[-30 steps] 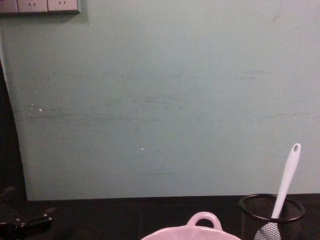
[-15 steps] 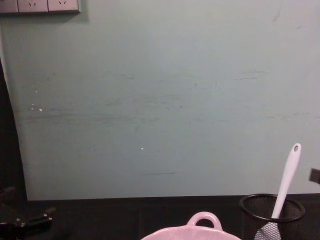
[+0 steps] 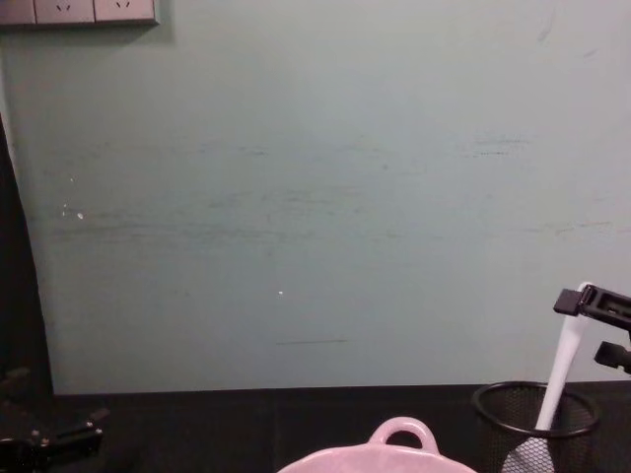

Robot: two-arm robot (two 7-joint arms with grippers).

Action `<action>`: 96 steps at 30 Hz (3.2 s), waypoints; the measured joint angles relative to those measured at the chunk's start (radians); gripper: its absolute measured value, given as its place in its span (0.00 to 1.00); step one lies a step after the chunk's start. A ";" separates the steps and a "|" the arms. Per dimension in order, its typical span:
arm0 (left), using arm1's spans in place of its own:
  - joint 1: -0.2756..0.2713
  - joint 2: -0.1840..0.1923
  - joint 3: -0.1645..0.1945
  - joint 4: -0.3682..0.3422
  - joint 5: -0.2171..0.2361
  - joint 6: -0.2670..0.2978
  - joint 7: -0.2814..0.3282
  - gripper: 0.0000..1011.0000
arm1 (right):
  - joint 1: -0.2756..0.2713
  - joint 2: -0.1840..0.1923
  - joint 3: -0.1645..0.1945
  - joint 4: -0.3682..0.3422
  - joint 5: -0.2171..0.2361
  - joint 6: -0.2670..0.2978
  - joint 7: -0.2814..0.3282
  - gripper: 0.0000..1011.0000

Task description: Use the one hand to pick up the spoon and stir the clear water in the bowl.

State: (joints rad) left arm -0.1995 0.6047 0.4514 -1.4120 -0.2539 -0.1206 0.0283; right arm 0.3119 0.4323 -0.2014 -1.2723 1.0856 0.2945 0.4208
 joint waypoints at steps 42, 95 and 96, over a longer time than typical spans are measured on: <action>0.000 0.000 0.000 0.000 0.000 0.000 0.000 0.99 | 0.032 0.099 -0.135 -0.037 -0.067 -0.181 0.060 0.12; 0.000 0.000 0.000 0.000 0.000 0.000 0.000 0.99 | 0.030 0.234 -0.143 -0.375 -0.400 -0.253 -0.013 0.12; 0.000 0.000 0.000 0.000 0.000 0.000 0.000 0.99 | 0.030 0.234 -0.143 -0.375 -0.400 -0.253 -0.013 0.12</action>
State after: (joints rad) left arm -0.1995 0.6047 0.4514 -1.4120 -0.2539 -0.1205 0.0283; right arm 0.3423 0.6661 -0.3441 -1.6474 0.6851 0.0415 0.4075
